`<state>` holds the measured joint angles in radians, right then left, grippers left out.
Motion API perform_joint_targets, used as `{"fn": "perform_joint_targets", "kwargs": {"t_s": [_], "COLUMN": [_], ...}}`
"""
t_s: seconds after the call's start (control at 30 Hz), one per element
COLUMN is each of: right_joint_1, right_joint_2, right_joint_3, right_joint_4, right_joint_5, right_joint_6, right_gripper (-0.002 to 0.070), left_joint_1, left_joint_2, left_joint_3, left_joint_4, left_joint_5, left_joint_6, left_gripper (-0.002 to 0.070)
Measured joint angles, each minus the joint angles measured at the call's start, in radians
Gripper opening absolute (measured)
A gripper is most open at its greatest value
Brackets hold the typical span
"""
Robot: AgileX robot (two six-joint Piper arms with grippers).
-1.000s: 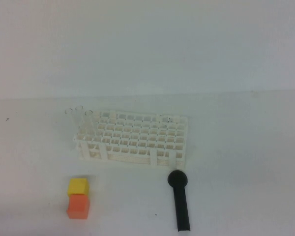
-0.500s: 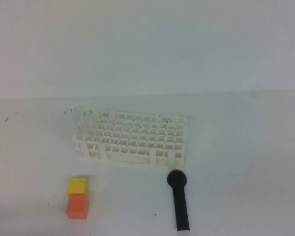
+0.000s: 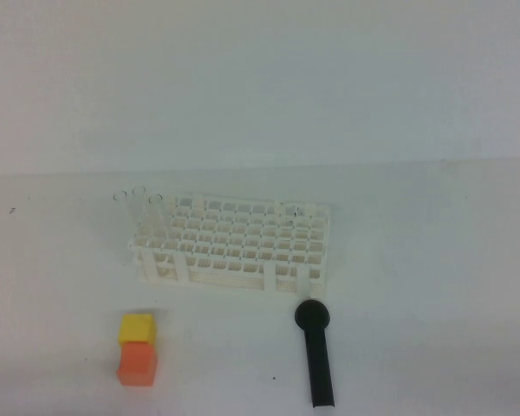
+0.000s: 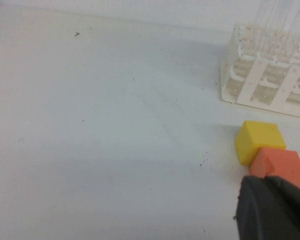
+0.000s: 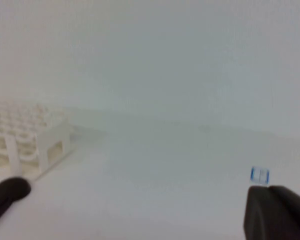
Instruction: Place the test tubes
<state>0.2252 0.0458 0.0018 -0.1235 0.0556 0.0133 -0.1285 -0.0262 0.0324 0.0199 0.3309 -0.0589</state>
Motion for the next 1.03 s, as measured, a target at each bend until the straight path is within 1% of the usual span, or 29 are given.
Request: {"fn": "perform_joint_targets", "kwargs": {"t_s": [0.07,0.13,0.33,0.53,0.67,1.03], "right_joint_1": [-0.012,-0.014,-0.044,-0.093,-0.093,-0.103], "right_joint_2": [-0.028,-0.047,-0.057,-0.057,-0.057,-0.057], "right_joint_3": [0.019,0.026,0.026,0.021,0.021,0.021], "right_joint_4": [-0.001,-0.001,0.002,0.003,0.003,0.003], "right_joint_5": [0.086,0.155,0.276,0.303,0.303,0.303], "right_joint_6": [0.070,0.101,0.122,0.116,0.088,0.082], "right_gripper": [-0.0001,-0.0001,-0.0001,-0.0001,-0.0001,-0.0001], "left_joint_1": [0.000,0.000,0.000,0.000,0.000,0.000], "left_joint_2": [0.000,0.000,0.000,0.000,0.000,0.000], "left_joint_3": [0.000,0.000,0.000,0.000,0.000,0.000], "left_joint_4": [0.000,0.000,0.000,0.000,0.000,0.000], "left_joint_5": [0.000,0.000,0.000,0.000,0.000,0.000], "left_joint_6": [0.000,0.000,0.000,0.000,0.000,0.000], "left_gripper": [-0.0001,-0.0001,-0.0001,-0.0001,-0.0001,-0.0001]}}
